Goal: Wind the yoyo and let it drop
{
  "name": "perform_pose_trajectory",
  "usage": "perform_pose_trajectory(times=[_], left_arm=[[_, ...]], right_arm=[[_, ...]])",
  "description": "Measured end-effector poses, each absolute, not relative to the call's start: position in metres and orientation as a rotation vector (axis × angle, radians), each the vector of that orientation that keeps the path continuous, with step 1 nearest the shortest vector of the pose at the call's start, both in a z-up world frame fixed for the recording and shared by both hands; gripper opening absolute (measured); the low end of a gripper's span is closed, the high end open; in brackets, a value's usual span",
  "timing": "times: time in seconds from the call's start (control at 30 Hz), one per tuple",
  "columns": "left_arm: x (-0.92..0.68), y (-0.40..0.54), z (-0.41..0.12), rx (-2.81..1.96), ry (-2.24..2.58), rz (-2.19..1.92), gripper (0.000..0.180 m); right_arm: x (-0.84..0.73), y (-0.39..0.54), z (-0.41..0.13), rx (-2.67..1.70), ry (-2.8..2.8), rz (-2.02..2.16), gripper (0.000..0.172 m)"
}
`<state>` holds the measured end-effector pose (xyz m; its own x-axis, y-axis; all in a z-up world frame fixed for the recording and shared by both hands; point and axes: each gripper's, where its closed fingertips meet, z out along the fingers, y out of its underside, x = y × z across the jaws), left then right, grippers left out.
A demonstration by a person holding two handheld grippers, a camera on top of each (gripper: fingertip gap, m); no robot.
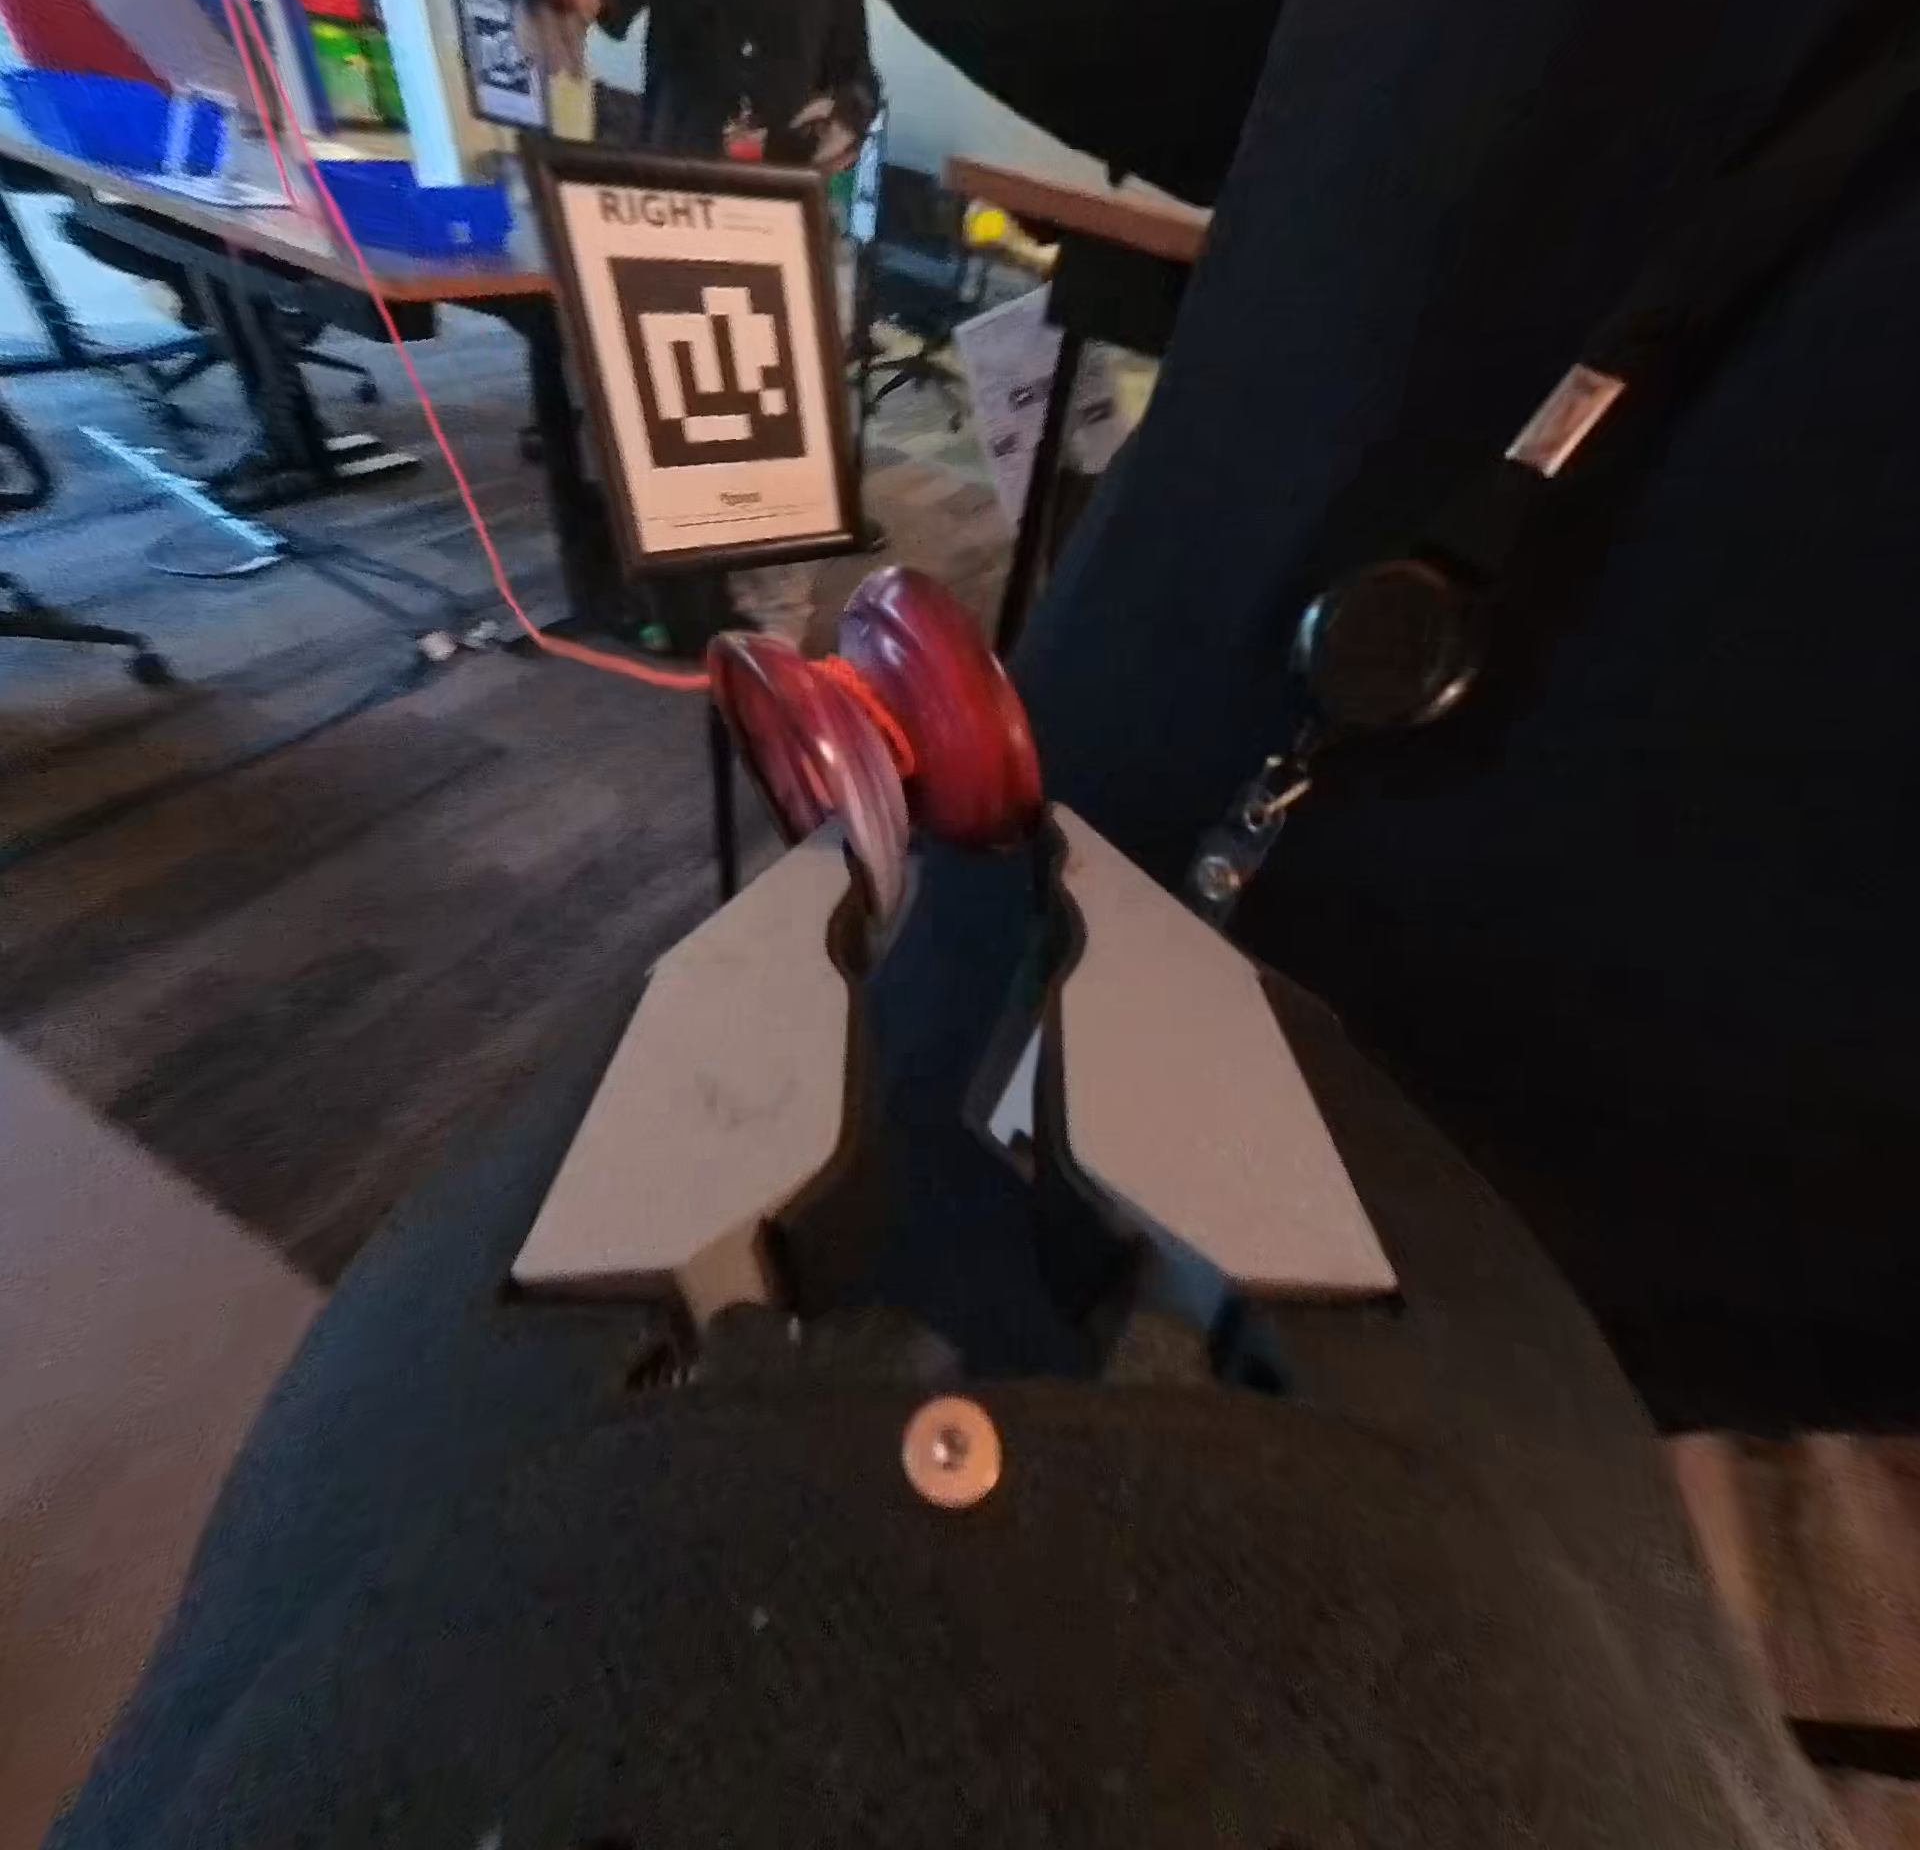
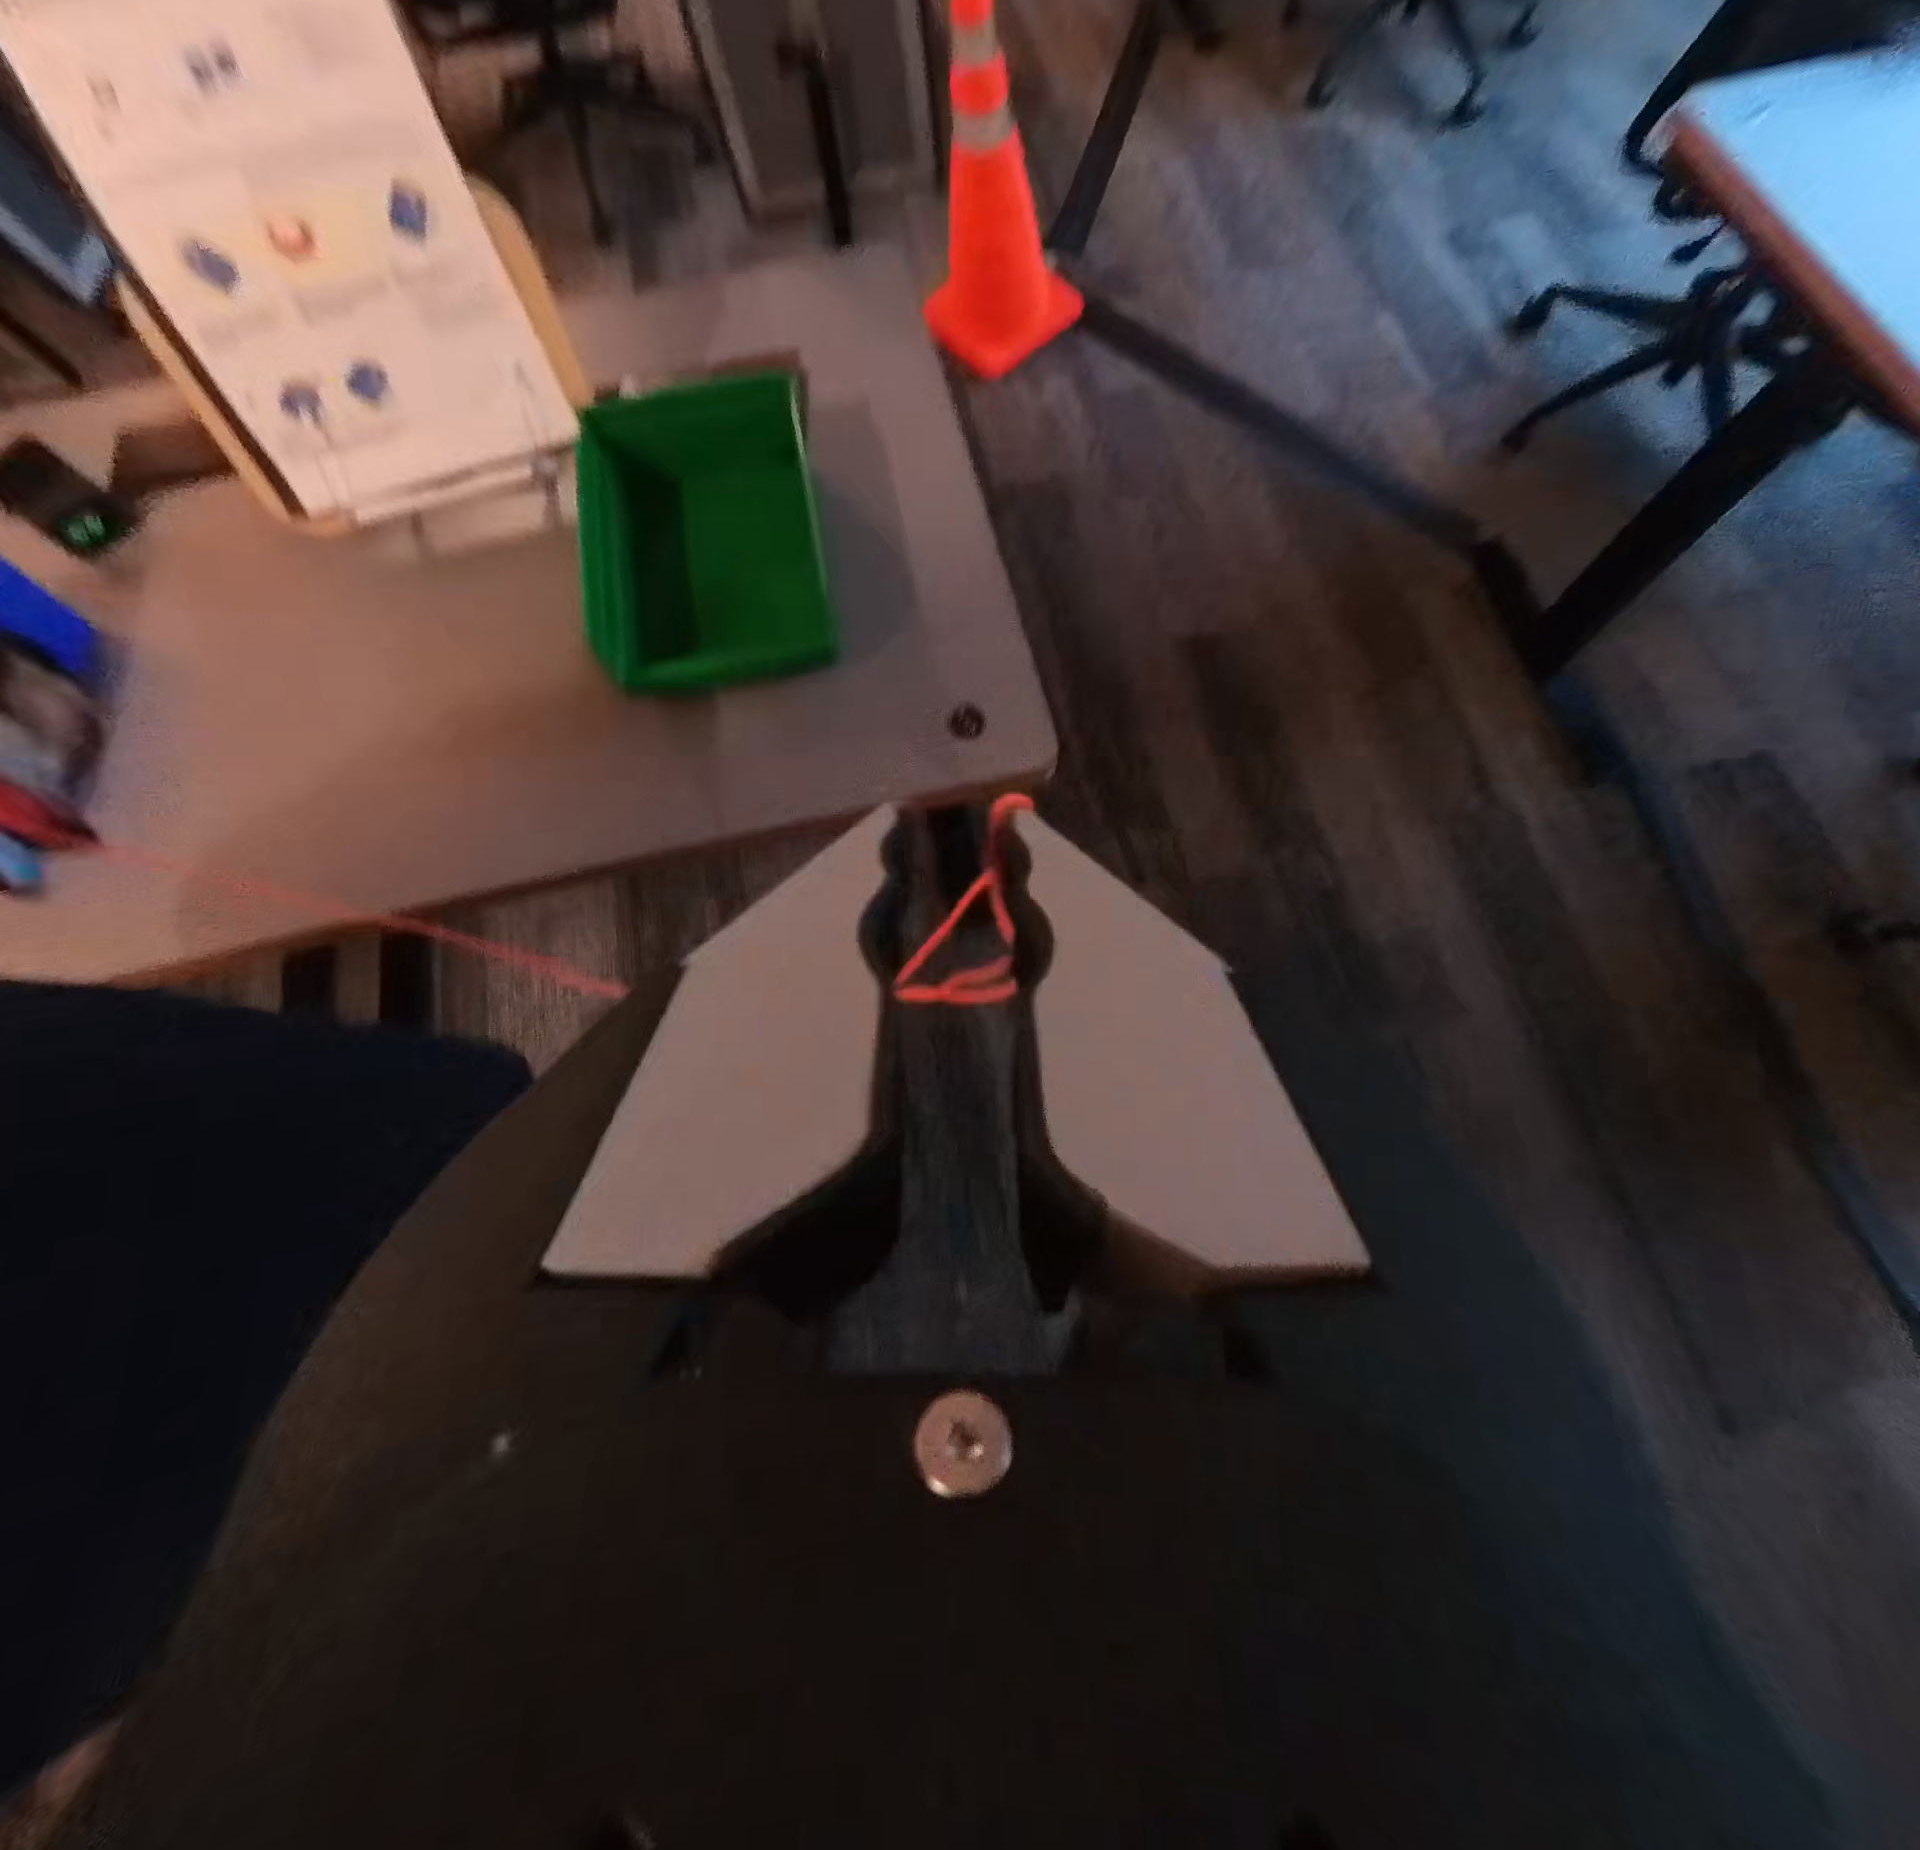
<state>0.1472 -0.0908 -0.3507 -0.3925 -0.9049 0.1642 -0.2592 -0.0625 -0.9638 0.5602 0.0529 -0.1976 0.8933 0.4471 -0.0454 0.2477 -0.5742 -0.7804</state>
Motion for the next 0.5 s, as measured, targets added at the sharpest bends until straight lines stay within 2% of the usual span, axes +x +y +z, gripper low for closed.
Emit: perform_pose_trajectory(times=[0.1,0.17,0.23,0.4,0.5], left_arm=[[0.147,-0.086,-0.332,-1.241,1.706,-1.305,0.028],[0.147,-0.092,-0.321,-1.211,1.743,-1.302,0.028],[0.147,-0.097,-0.317,-1.196,1.779,-1.304,0.028],[0.148,-0.111,-0.318,-1.178,1.879,-1.342,0.028],[0.147,-0.13,-0.311,-1.112,1.962,-1.413,0.028]], right_arm=[[0.537,0.039,-0.275,-2.315,-0.599,0.267,0.04],[0.523,0.028,-0.309,-2.34,-0.633,0.291,0.058],[0.517,0.019,-0.33,-2.356,-0.625,0.325,0.067],[0.549,-0.008,-0.347,-2.369,-0.49,0.312,0.082],[0.556,-0.029,-0.332,-2.297,-0.46,0.421,0.086]])
